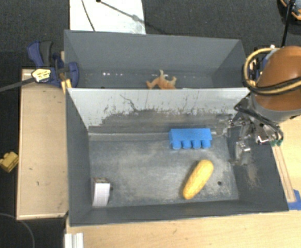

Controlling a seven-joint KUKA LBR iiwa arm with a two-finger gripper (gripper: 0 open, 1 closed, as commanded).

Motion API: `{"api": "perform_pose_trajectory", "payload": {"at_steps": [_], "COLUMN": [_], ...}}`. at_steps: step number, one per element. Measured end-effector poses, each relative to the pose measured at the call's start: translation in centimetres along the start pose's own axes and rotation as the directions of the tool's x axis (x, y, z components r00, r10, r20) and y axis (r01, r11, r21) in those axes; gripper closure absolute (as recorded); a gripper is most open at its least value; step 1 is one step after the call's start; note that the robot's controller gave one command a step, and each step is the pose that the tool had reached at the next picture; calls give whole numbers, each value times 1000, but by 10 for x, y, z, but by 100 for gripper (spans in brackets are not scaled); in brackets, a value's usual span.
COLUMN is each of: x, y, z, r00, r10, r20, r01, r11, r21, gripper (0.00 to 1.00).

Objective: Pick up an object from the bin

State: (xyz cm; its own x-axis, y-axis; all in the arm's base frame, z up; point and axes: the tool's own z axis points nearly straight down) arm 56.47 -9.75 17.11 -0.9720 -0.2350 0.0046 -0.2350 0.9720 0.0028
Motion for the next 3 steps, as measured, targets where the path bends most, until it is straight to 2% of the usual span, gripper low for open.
{"api": "perform_pose_trajectory", "payload": {"at_steps": [1, 2, 3], "x": [5, 20, 40], "y": [12, 22, 38], "z": [12, 47, 86], "r00": [986, 1000, 985], "r10": [-169, -21, -174], "r20": [13, 9, 8], "r01": [169, 21, 174], "r11": [986, 1000, 985], "r21": [8, 3, 5], "gripper": [0, 0, 0]}}
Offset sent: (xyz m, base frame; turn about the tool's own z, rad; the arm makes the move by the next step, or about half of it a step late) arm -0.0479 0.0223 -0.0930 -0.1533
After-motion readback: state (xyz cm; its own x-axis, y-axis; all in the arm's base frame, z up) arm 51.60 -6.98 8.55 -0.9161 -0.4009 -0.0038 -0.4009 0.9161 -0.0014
